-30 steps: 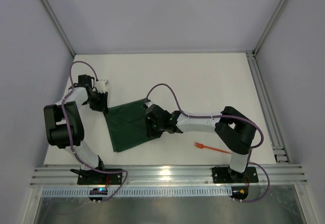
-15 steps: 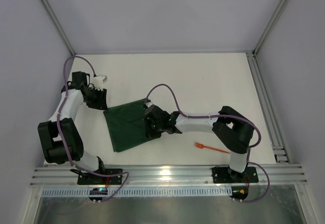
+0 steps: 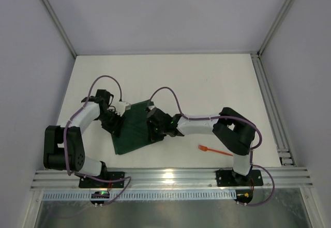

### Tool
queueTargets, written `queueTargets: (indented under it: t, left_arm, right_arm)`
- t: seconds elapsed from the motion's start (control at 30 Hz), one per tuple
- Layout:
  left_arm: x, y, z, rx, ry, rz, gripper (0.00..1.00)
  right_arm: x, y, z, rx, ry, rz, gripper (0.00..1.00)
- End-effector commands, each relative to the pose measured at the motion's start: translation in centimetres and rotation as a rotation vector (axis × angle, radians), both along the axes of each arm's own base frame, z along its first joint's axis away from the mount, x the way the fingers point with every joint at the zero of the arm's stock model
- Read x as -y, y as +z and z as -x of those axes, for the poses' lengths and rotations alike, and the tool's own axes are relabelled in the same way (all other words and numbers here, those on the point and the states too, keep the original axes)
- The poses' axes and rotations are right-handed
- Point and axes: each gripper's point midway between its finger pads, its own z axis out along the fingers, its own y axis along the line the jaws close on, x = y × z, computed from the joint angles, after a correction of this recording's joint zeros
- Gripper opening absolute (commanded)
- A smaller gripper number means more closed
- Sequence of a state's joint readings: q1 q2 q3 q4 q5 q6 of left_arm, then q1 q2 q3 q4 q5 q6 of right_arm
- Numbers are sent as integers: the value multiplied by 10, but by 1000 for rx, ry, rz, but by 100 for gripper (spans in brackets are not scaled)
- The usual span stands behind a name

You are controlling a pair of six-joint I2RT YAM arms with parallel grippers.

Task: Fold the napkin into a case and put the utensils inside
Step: Smooth out the upper triangle-folded napkin at the center of the board.

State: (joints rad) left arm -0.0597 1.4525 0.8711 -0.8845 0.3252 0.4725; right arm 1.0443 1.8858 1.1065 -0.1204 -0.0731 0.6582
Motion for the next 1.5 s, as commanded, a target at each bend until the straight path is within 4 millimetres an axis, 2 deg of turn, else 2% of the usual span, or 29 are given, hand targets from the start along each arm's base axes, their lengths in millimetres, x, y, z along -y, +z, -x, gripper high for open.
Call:
queueTargets:
  t: [0.0, 0.07, 0.1, 0.2, 0.23, 0.3, 0.33, 0.43, 0.47, 0.53, 0.63, 0.7, 0.77, 0.9, 1.07, 1.23, 1.27, 1.47]
  left_arm:
    - [-11, -1, -4, 43, -21, -67, 36]
    - [-13, -3, -11, 61, -15, -78, 36]
    - [-13, -6, -11, 51, -11, -80, 36]
    - [-15, -12, -15, 46, -8, -93, 35]
    - [-16, -14, -16, 47, -9, -98, 35]
    - [-17, -16, -15, 45, -10, -103, 34]
    - [-17, -17, -14, 45, -11, -103, 34]
    - [-17, -17, -14, 49, -15, -105, 34]
    - [-18, -18, -14, 48, -17, -107, 34]
    - [-18, -19, -13, 46, -18, -107, 34]
    - [-17, -19, -13, 44, -17, -104, 34]
    - [-16, -19, -13, 45, -14, -95, 34]
    - [-14, -18, -14, 48, -10, -88, 34]
    - [-15, -19, -15, 49, -8, -92, 34]
    - [-16, -21, -15, 48, -9, -97, 34]
    - [-16, -23, -17, 48, -7, -101, 34]
    - [-16, -23, -17, 50, -8, -101, 34]
    - [-19, -29, -17, 39, -8, -119, 34]
  right_arm:
    - [-14, 40, -9, 53, -18, -91, 6]
    - [-9, 49, -11, 76, -27, -89, 6]
    - [-7, 62, -13, 94, -34, -104, 6]
    - [10, 66, -14, 101, -59, -80, 11]
    - [22, 66, -13, 95, -75, -69, 14]
    - [36, 64, -17, 107, -121, -43, 23]
    - [48, 61, -17, 107, -142, -32, 30]
    - [65, 56, -16, 80, -198, -58, 46]
    - [67, 54, -15, 62, -205, -73, 54]
    - [69, 47, -10, 16, -216, -108, 59]
    - [71, 37, -9, -27, -233, -130, 61]
    - [72, 28, -5, -71, -235, -145, 60]
    - [63, 31, -7, -64, -223, -193, 60]
    - [60, 22, -8, -75, -218, -190, 59]
    - [65, 13, -8, -71, -233, -164, 38]
    - [69, 4, -9, -72, -247, -142, 27]
    - [69, 2, -9, -74, -247, -138, 22]
    - [69, 4, -10, -63, -236, -152, 9]
